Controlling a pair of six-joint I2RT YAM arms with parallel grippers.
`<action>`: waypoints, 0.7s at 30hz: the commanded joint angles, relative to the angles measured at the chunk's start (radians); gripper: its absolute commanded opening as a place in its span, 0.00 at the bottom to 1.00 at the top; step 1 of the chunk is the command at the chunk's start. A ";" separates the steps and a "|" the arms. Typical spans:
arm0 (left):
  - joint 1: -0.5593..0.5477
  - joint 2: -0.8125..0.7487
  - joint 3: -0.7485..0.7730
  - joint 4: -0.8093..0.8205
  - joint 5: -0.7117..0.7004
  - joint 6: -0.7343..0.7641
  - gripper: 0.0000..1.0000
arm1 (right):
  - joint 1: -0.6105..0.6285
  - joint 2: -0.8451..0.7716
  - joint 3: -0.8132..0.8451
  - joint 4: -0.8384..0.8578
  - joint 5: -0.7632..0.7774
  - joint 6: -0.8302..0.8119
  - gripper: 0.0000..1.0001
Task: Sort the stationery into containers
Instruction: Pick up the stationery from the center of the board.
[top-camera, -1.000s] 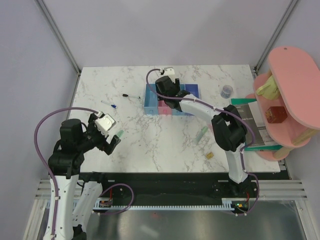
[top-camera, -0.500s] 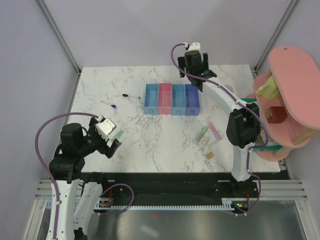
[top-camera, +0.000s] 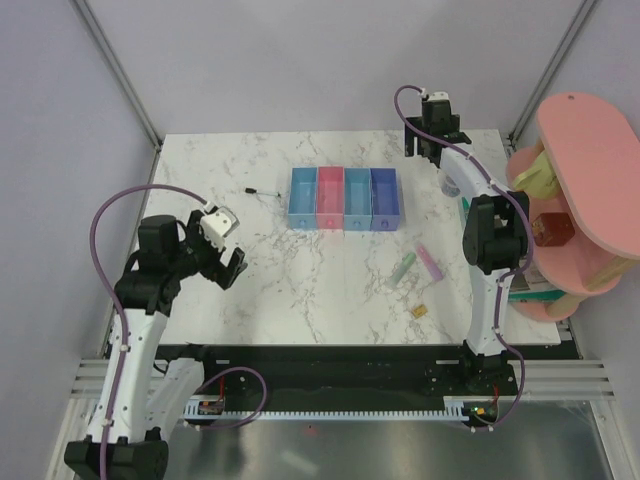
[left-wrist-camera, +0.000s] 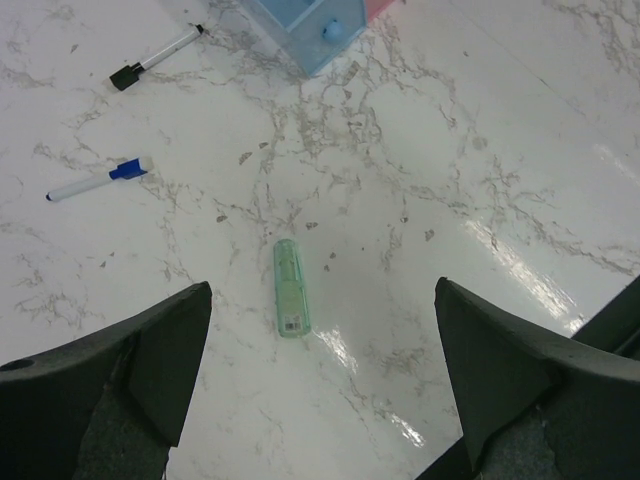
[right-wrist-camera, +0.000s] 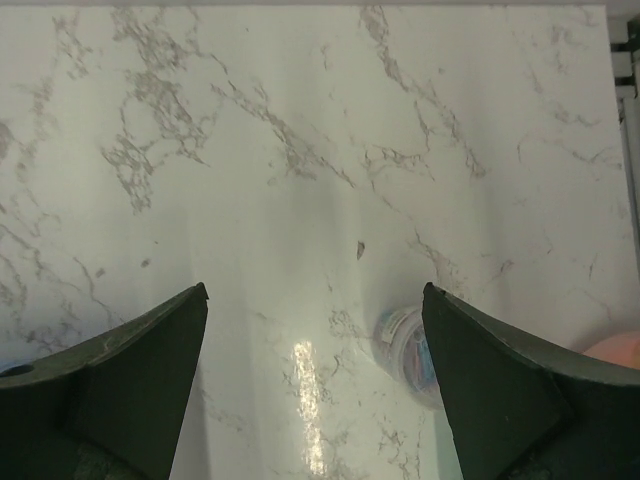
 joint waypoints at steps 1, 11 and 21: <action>0.001 0.075 0.003 0.232 -0.095 -0.086 1.00 | -0.018 0.046 0.053 -0.027 -0.054 -0.002 0.95; 0.001 0.344 0.181 0.141 -0.244 -0.091 1.00 | -0.083 0.085 0.059 -0.033 -0.080 -0.017 0.95; 0.001 0.565 0.248 0.172 -0.279 -0.065 1.00 | -0.118 0.111 0.082 -0.033 -0.083 -0.025 0.93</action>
